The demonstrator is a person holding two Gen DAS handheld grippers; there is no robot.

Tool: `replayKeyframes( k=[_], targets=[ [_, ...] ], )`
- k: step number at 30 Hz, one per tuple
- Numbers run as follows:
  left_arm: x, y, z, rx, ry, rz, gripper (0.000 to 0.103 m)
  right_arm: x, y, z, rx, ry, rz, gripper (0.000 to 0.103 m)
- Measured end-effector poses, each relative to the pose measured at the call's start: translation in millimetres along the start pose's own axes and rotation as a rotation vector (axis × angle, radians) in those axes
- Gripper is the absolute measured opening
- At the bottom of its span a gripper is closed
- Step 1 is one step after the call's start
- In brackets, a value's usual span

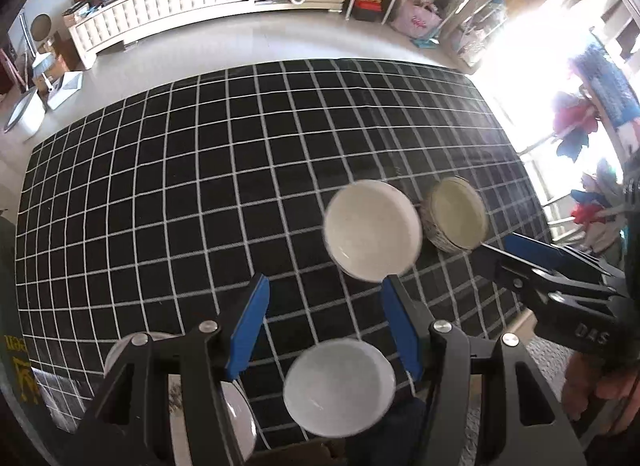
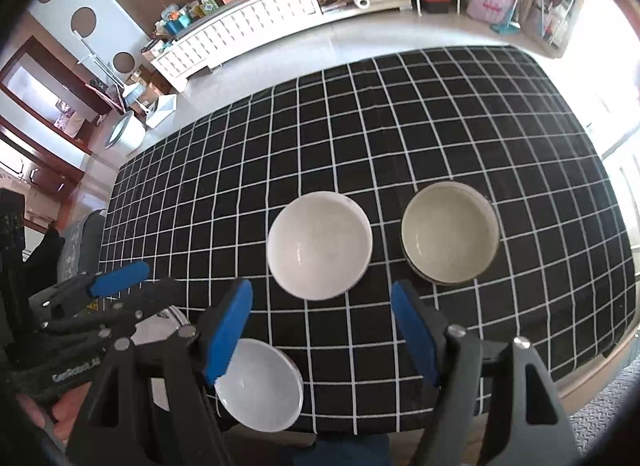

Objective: Organize plates and bowls
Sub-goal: 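Move both tools to the faint-patterned white bowl and grip its rim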

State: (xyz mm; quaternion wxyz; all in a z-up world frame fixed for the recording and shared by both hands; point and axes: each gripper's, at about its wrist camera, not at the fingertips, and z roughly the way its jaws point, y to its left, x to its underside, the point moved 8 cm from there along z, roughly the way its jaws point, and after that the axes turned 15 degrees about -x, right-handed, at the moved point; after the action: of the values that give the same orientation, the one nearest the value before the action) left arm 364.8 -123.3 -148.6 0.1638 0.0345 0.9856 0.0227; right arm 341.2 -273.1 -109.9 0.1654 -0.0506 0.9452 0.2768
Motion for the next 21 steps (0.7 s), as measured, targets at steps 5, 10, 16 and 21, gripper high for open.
replayKeyframes(
  k=[5, 10, 16, 21],
  targets=[
    [-12, 0, 25, -0.001, 0.033, 0.003, 0.056, -7, -12, 28, 0.008, 0.051, 0.017, 0.076],
    [-25, -3, 48, -0.007, 0.057, 0.039, 0.056, -9, -24, 54, -0.005, 0.102, 0.068, 0.073],
    [-28, -10, 77, 0.002, 0.097, 0.068, 0.056, -12, -31, 73, -0.004, 0.139, 0.071, 0.061],
    [-26, -17, 98, 0.018, 0.126, 0.080, 0.056, -11, -41, 86, 0.057, 0.174, 0.052, 0.052]
  ],
)
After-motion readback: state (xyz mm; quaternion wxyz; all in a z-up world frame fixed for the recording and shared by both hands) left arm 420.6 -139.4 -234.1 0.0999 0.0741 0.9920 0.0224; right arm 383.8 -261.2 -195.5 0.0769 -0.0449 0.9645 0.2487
